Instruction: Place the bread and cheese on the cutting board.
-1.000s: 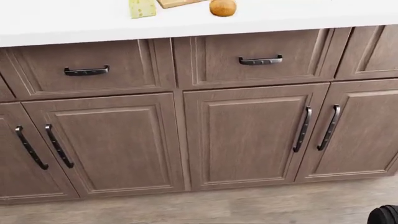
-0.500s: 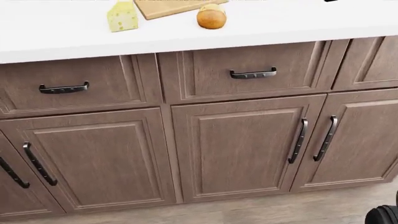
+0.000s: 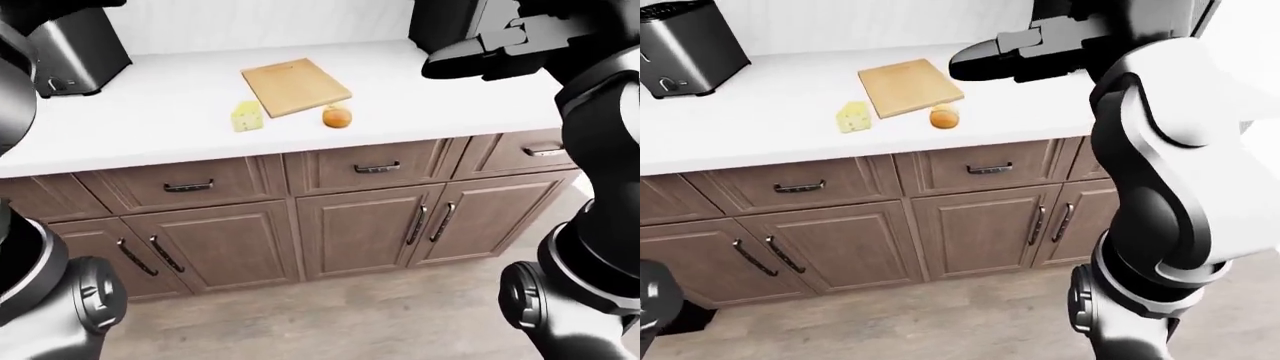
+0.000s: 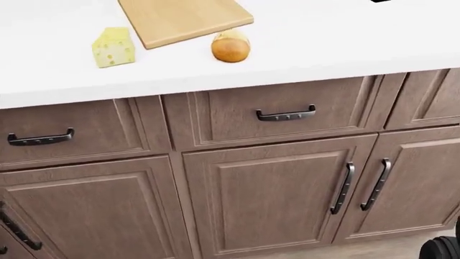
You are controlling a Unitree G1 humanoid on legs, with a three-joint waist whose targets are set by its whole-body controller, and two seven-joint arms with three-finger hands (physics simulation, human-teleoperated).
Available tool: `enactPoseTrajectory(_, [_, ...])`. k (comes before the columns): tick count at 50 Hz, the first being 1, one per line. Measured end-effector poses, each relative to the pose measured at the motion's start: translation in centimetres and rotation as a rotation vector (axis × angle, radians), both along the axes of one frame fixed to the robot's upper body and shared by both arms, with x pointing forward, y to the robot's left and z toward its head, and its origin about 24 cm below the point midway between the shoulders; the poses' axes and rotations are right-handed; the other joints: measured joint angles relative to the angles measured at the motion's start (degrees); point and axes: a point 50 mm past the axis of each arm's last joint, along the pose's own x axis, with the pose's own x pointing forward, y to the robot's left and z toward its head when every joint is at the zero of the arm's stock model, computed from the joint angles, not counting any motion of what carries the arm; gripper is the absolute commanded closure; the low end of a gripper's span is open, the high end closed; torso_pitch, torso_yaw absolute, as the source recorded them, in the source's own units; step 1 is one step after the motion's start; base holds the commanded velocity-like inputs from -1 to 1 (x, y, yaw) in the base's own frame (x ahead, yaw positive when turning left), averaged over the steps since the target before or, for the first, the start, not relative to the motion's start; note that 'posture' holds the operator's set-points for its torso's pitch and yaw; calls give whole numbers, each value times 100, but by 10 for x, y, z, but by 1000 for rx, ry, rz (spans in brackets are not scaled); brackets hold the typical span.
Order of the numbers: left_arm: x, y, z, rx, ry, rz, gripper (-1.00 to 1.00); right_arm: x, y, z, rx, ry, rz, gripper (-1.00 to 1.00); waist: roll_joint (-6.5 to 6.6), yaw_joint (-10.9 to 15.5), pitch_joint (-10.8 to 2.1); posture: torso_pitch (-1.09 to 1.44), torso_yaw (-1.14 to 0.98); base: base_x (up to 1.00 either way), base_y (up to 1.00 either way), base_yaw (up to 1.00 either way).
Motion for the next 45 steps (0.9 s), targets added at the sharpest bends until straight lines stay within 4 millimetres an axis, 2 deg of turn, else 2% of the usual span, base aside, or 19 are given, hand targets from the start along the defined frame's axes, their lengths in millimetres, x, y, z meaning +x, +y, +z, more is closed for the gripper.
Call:
enactPoseTrajectory(2, [-2, 1, 2, -4, -16, 4, -100, -1, 0, 1, 0, -9, 2, -100, 144, -39, -6, 0, 0, 23, 0, 0])
enactPoseTrajectory(4, [-2, 1, 3, -6, -23, 8, -100, 0, 0, 2, 1, -10, 3, -100, 357, -57, -55, 0, 0, 22, 0, 0])
enactPoseTrajectory(5, [-1, 3, 1, -10, -15, 14, -100, 1, 2, -1, 2, 1, 10, -100, 302, -15, -38, 0, 0, 22, 0, 0])
enactPoseTrajectory(7, [1, 5, -2, -16, 8, 28, -100, 5, 6, -7, -13, 31, 28, -100, 323, 30, 49, 0, 0, 21, 0, 0])
enactPoseTrajectory(11, [0, 4, 0, -13, 0, 27, -100, 4, 6, -4, -17, 29, 32, -100, 204, 17, -57, 0, 0, 12, 0, 0])
enactPoseTrajectory(12, [-1, 4, 2, -11, -10, 24, -100, 2, 5, -2, -12, 15, 26, -100, 154, 13, -80, 0, 0, 3, 0, 0])
enactPoseTrajectory(14, [-4, 3, 4, -11, -33, 21, -100, -1, 3, 2, -5, -17, 16, -100, 42, 37, 36, 0, 0, 0, 0, 0])
enactPoseTrajectory(16, [-4, 3, 4, -13, -37, 19, -100, -2, 3, 3, -1, -26, 11, -100, -195, 66, 77, 0, 0, 0, 0, 0])
enactPoseTrajectory(17, [-2, 2, 2, -15, -28, 16, -100, -1, 2, 2, -2, -20, 7, -100, -188, 72, 114, 0, 0, 0, 0, 0])
enactPoseTrajectory(19, [4, 0, -5, -4, 17, 9, -100, 3, 0, -4, 1, 14, -2, -100, -81, 32, 181, 0, 0, 0, 0, 0])
enactPoseTrajectory(24, [6, -2, -5, 8, 41, -2, -100, 6, 0, -7, -1, 50, -9, -100, 41, -25, 139, 0, 0, 0, 0, 0])
enactPoseTrajectory(30, [0, 1, 1, -4, -5, 7, -100, 2, 2, -2, -9, 9, 2, -100, 47, -40, 57, 0, 0, 0, 0, 0])
enactPoseTrajectory(41, [0, 3, 1, -10, -1, 15, -100, 3, 4, -4, -17, 15, 6, -100, 12, -44, 84, 0, 0, 1, 0, 0])
enactPoseTrajectory(45, [2, 5, -1, -13, 17, 26, -100, 6, 8, -8, -33, 34, 24, -100, 9, 34, 70, 0, 0, 20, 0, 0])
